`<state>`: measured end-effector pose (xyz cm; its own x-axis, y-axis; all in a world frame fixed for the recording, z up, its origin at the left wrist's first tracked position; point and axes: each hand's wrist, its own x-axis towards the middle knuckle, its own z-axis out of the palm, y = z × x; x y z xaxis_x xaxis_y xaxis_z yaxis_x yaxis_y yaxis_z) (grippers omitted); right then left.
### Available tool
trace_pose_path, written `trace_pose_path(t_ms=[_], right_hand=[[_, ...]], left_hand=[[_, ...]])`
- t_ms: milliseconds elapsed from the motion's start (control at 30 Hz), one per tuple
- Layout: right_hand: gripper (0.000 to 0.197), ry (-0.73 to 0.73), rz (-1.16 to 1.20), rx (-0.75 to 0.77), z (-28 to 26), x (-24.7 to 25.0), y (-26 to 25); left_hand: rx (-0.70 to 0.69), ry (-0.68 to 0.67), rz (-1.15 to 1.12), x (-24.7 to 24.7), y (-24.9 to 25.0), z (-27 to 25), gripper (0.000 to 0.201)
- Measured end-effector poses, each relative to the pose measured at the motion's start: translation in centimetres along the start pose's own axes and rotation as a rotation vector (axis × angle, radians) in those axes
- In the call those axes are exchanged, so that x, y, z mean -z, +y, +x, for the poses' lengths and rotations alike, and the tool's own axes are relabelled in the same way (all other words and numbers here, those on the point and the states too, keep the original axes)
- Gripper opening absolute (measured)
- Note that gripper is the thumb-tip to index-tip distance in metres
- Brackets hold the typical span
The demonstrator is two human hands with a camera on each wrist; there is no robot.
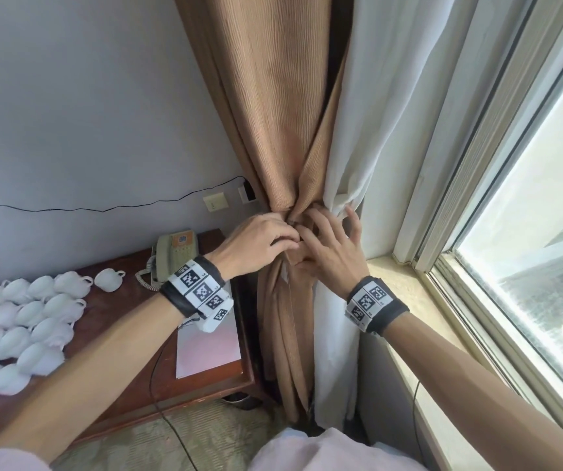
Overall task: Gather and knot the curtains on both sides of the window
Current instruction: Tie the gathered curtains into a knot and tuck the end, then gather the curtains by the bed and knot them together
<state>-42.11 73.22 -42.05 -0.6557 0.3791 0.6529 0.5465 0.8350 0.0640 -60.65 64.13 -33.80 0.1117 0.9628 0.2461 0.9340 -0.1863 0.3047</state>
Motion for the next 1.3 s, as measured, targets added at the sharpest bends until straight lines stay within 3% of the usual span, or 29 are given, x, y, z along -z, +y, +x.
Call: trace_pose_path(t_ms=[67,133,200,267,333,367,400,467,533,600,700,800,867,933,1067,1300], right_hand=[[0.076,-0.009,0.108,0.031,0.2,0.0,0.5],[0.081,0.109,0.268,-0.021,0.4,0.3,0.9],[0.088,0.304,0.388,-0.243,0.8,0.7,1.3],[0.108,0.372,0.54,-0.486,2.0,1.1,1.6],[0.114,0.365,0.614,-0.592,3.5,1.0,1.7],[0.108,0.355,0.6,-0.606,4.1,0.8,1.5],[0.097,0.344,0.577,-0.611,4.6,0.4,1.0],[0.061,0.339,0.52,-0.608,5.4,-0.5,0.0],[0.04,0.319,0.475,-0.593,5.9,-1.2,-0.7],[0.031,0.262,0.559,-0.54,6.8,-1.0,-1.0],[0.02,0.069,0.627,-0.529,7.8,1.5,-0.3],[0.034,-0.091,0.598,-0.512,7.3,6.5,1.4],[0.045,-0.043,0.508,-0.586,6.1,10.5,2.6],[0.044,0.093,0.426,-0.764,3.7,14.8,2.7],[0.039,0.357,0.272,-1.051,-4.4,24.4,0.1],[0.055,0.548,-0.3,-1.343,-22.8,43.2,-11.5]], left_hand=[[0.028,0.127,0.105,-0.6,0.0,0.1,0.013],[0.159,0.291,0.154,-1.1,-0.1,0.2,0.02],[0.33,0.422,0.169,-1.4,-0.3,0.6,0.043],[0.507,0.496,0.036,-1.4,-1.2,1.3,0.08],[0.591,0.447,-0.245,-1.4,-2.5,2.6,0.106],[0.59,0.357,-0.368,-1.4,-3.2,3.2,0.102],[0.569,0.234,-0.427,-1.1,-3.5,3.7,0.086],[0.46,0.129,-0.383,-0.8,-3.8,4.0,0.05],[0.374,0.143,-0.363,-0.9,-4.0,4.0,0.04],[0.312,0.123,-0.282,-0.6,-4.5,3.7,0.044],[0.28,-0.065,0.104,2.5,-4.6,3.1,0.053],[0.156,-0.128,0.339,7.6,-2.1,2.6,0.038],[-0.008,-0.128,0.243,10.0,0.8,2.7,0.031],[-0.169,-0.149,0.027,10.1,4.2,3.5,0.022],[-0.439,-0.176,-0.272,5.3,12.5,4.3,0.02],[-0.968,-0.35,-0.566,-2.0,36.1,-5.1,0.037]])
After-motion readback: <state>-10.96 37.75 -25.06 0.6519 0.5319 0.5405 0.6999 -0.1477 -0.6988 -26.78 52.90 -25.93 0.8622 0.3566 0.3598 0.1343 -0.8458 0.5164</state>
